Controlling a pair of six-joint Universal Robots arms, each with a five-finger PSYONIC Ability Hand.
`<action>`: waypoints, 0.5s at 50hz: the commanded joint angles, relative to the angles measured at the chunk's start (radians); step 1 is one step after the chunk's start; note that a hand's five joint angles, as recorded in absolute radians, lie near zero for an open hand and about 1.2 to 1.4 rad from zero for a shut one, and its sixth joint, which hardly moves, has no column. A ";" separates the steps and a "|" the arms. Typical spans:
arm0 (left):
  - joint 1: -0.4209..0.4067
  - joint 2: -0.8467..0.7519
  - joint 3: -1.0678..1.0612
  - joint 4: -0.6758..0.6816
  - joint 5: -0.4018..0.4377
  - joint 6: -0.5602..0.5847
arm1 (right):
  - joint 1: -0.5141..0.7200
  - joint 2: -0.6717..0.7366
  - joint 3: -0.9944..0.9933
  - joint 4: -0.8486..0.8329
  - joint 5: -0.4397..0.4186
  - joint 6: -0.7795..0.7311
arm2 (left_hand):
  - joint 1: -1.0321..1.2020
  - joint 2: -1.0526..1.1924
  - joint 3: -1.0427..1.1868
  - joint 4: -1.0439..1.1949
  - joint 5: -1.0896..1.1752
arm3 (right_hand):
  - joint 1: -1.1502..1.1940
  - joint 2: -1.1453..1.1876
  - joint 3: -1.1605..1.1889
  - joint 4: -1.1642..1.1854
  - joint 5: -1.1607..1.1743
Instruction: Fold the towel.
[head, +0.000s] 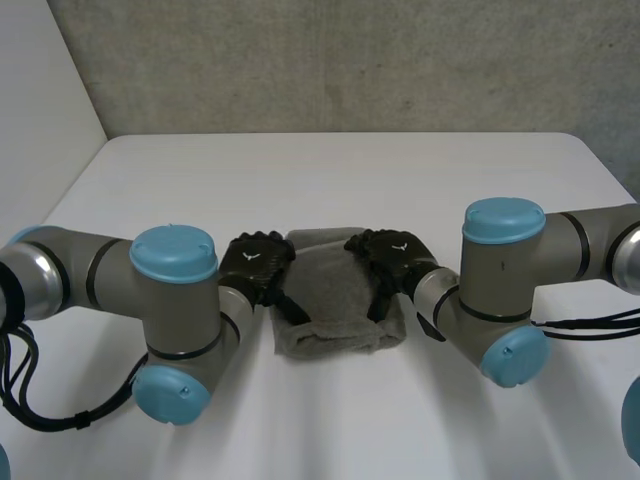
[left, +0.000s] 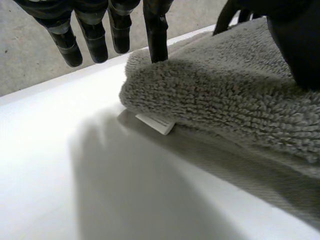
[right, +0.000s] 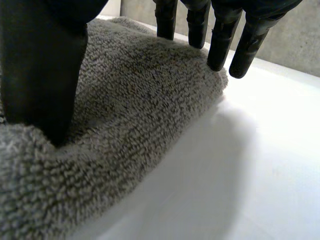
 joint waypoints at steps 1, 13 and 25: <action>0.000 0.048 0.005 -0.002 0.003 0.008 | -0.008 -0.089 0.007 0.062 -0.006 0.003 | -0.012 -0.010 -0.011 -0.010 -0.026 | -0.050 -0.072 -0.073 -0.079 -0.064; 0.023 0.270 0.022 -0.005 0.011 0.022 | -0.022 -0.409 0.002 0.110 0.046 0.011 | -0.012 -0.010 -0.011 -0.010 -0.026 | -0.050 -0.072 -0.073 -0.079 -0.064; 0.159 0.430 0.115 -0.184 0.006 0.019 | -0.114 -0.542 -0.016 0.183 0.270 -0.078 | -0.015 -0.013 -0.014 -0.013 -0.029 | -0.050 -0.072 -0.073 -0.079 -0.064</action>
